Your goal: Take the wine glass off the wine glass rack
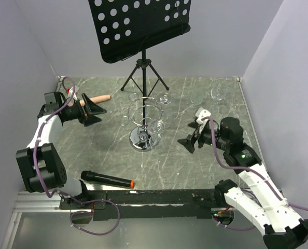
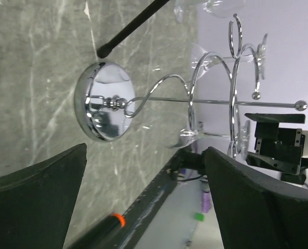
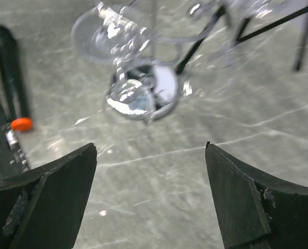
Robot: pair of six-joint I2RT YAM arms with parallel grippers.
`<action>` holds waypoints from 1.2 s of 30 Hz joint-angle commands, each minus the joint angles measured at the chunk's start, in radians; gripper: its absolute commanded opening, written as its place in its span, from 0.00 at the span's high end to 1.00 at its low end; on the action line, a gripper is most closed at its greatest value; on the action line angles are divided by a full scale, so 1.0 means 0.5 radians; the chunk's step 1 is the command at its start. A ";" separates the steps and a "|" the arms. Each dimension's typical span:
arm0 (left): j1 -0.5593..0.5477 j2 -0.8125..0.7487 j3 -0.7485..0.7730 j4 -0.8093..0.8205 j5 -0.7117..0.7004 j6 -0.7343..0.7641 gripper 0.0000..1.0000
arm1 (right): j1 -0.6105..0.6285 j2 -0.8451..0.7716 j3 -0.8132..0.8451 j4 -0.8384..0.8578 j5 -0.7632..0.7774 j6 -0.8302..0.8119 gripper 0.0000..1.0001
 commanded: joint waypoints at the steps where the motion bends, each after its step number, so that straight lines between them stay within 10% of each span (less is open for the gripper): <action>1: 0.051 -0.042 0.220 -0.394 -0.204 0.540 0.00 | -0.017 -0.019 -0.138 0.404 -0.342 0.076 0.11; 20: 0.398 -0.057 0.444 -0.809 -0.613 0.997 0.00 | 0.111 0.573 -0.571 1.901 -0.704 0.337 0.30; 36: 0.505 -0.146 0.404 -0.886 -0.653 1.059 0.00 | 0.222 0.978 -0.540 2.282 -0.670 0.405 0.43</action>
